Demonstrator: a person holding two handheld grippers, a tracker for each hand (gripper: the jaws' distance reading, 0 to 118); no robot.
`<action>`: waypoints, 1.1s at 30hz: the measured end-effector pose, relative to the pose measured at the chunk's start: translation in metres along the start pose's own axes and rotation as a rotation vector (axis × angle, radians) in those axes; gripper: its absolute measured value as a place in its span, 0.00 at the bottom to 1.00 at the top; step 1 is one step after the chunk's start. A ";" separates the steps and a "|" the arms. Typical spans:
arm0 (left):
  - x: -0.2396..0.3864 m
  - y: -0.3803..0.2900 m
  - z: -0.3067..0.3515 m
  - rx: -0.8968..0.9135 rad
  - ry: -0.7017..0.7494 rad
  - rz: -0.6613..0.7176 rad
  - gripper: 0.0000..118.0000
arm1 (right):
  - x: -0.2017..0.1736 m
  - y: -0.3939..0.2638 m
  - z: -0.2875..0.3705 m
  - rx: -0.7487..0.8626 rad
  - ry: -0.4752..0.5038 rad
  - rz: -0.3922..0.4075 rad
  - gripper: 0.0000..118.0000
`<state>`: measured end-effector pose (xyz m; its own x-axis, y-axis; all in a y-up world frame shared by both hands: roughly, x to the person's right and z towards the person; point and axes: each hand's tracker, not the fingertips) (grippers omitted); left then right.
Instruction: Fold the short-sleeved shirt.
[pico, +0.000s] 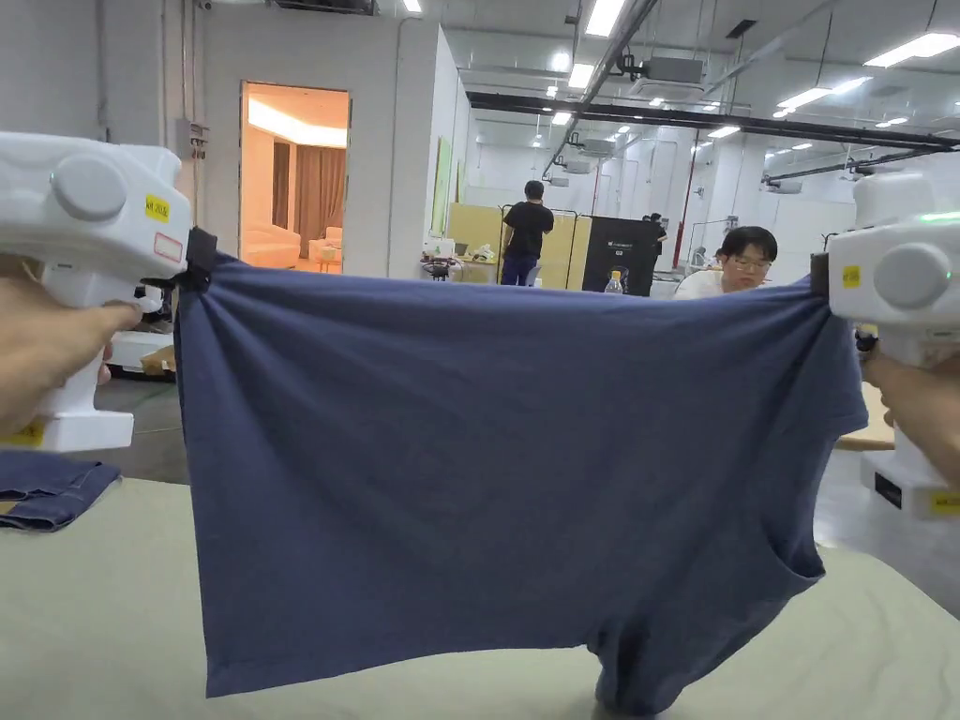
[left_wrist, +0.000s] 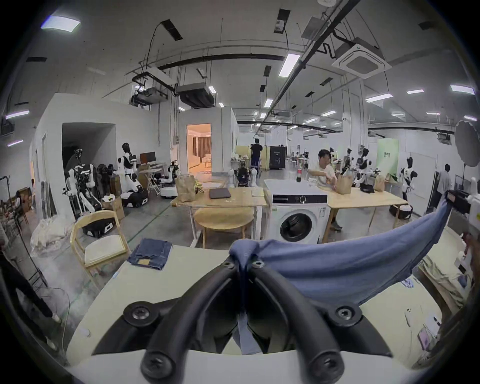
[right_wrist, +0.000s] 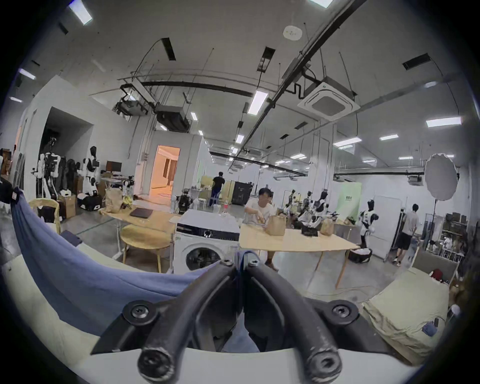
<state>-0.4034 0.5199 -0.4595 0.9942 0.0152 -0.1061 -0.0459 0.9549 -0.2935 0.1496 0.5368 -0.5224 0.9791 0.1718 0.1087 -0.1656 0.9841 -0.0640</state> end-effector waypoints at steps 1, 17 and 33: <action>0.000 -0.012 -0.001 -0.011 0.000 0.004 0.00 | -0.001 -0.012 0.002 -0.015 0.007 -0.005 0.01; -0.008 -0.185 0.079 -0.061 -0.081 0.041 0.00 | 0.013 -0.157 0.133 -0.144 0.020 -0.004 0.01; -0.019 -0.404 0.170 -0.251 -0.087 0.209 0.00 | 0.015 -0.336 0.256 -0.420 0.048 0.026 0.01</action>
<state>-0.3875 0.1843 -0.1769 0.9648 0.2389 -0.1102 -0.2615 0.8255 -0.5001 0.1901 0.2200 -0.2451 0.9812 0.1848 0.0560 -0.1380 0.8739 -0.4660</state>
